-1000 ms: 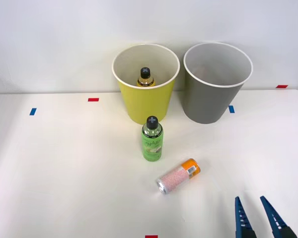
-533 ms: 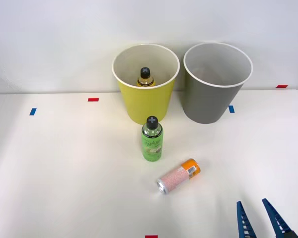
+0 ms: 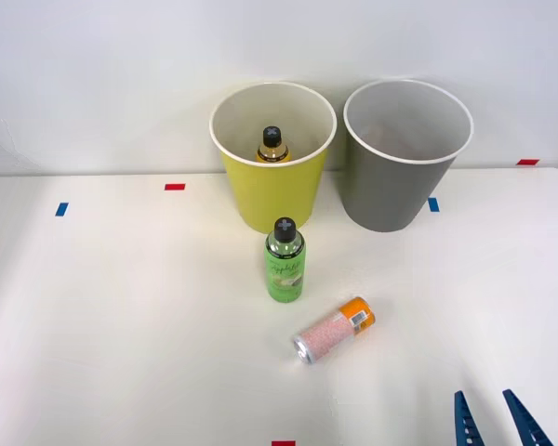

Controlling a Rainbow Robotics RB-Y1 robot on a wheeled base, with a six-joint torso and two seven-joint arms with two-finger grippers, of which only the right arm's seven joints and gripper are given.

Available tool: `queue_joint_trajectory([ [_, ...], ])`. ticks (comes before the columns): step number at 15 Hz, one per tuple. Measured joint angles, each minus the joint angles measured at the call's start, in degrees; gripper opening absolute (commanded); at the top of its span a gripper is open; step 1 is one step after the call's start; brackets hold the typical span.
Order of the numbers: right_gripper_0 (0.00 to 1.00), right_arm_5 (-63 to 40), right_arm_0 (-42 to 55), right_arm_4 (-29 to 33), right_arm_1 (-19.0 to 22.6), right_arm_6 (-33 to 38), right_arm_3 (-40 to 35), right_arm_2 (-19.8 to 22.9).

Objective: Put cans in the gray bin, plastic bottles in the light green bin

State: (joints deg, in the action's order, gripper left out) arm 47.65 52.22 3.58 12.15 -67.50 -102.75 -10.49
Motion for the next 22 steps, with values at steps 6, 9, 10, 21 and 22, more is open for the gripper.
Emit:
queue_joint_trajectory([
  [6, 0.62, 0.26, 0.01, -0.83, -0.18, 1.12, 0.0, -1.82],
  [9, 0.62, 0.34, 0.0, -0.85, -0.12, 1.3, 0.0, -1.99],
  [10, 0.62, 0.35, 0.0, -0.85, -0.12, 1.31, 0.0, -1.99],
  [21, 0.62, 0.35, -0.01, -0.85, -0.11, 1.31, 0.0, -1.99],
  [22, 0.62, 0.35, -0.01, -0.85, -0.11, 1.31, 0.0, -1.99],
])
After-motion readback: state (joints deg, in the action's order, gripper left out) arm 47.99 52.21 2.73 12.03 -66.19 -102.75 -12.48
